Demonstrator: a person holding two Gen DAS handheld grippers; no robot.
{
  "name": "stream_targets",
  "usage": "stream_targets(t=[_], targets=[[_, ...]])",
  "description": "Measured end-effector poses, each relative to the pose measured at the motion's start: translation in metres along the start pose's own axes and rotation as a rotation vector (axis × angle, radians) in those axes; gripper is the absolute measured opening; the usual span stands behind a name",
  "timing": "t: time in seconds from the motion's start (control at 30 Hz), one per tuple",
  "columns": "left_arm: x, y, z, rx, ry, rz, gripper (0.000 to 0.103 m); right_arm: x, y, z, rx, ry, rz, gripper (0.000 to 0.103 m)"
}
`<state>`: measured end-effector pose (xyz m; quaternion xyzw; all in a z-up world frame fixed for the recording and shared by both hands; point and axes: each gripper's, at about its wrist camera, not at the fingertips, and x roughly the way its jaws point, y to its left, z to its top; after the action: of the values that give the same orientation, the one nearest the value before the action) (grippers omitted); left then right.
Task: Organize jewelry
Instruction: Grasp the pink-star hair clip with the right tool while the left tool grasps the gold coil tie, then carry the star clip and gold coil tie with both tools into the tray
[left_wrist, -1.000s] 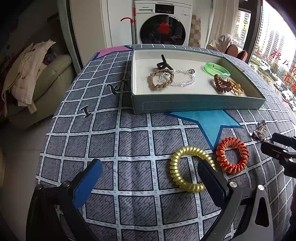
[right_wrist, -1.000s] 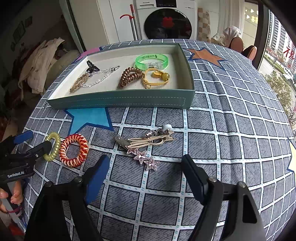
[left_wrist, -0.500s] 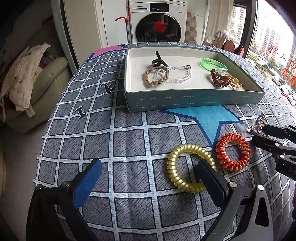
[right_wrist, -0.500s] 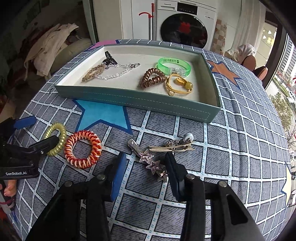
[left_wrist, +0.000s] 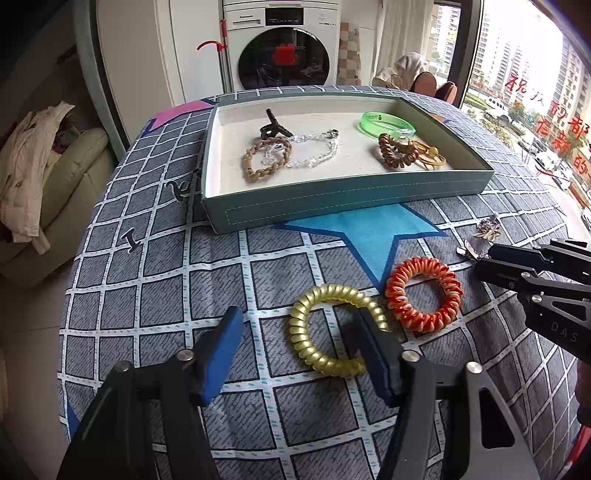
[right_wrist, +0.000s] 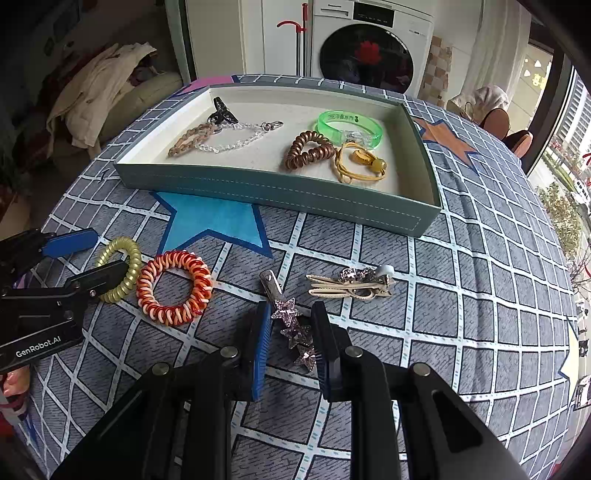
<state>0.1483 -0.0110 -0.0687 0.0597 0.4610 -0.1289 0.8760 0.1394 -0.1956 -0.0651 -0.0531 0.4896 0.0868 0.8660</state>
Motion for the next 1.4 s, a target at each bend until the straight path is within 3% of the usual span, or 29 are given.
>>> stream_targets(t=[0.03,0.07,0.13,0.23,0.9,1.13,1.4], targets=[[-0.001,-0.001,0.0,0.005,-0.003,-0.001,0.069,-0.001,0.0,-0.001,0.004,-0.001,0.001,0.024],[-0.002,-0.002,0.0,0.01,-0.005,-0.005,0.058,-0.002,-0.001,-0.002,0.008,-0.002,0.003,0.024],[-0.003,-0.003,0.0,0.017,-0.006,-0.008,0.052,-0.003,-0.002,-0.004,0.02,-0.004,0.01,0.024],[-0.004,-0.005,0.0,0.027,-0.01,-0.018,0.032,-0.007,-0.004,-0.005,0.038,-0.011,0.017,0.024],[-0.041,0.008,0.003,-0.042,-0.09,-0.109,0.03,-0.034,-0.018,-0.01,0.166,-0.05,0.104,0.024],[-0.059,0.013,0.021,-0.065,-0.137,-0.144,0.03,-0.048,-0.023,0.0,0.187,-0.085,0.117,0.024],[-0.065,0.018,0.053,-0.066,-0.189,-0.13,0.03,-0.057,-0.033,0.031,0.21,-0.122,0.124,0.024]])
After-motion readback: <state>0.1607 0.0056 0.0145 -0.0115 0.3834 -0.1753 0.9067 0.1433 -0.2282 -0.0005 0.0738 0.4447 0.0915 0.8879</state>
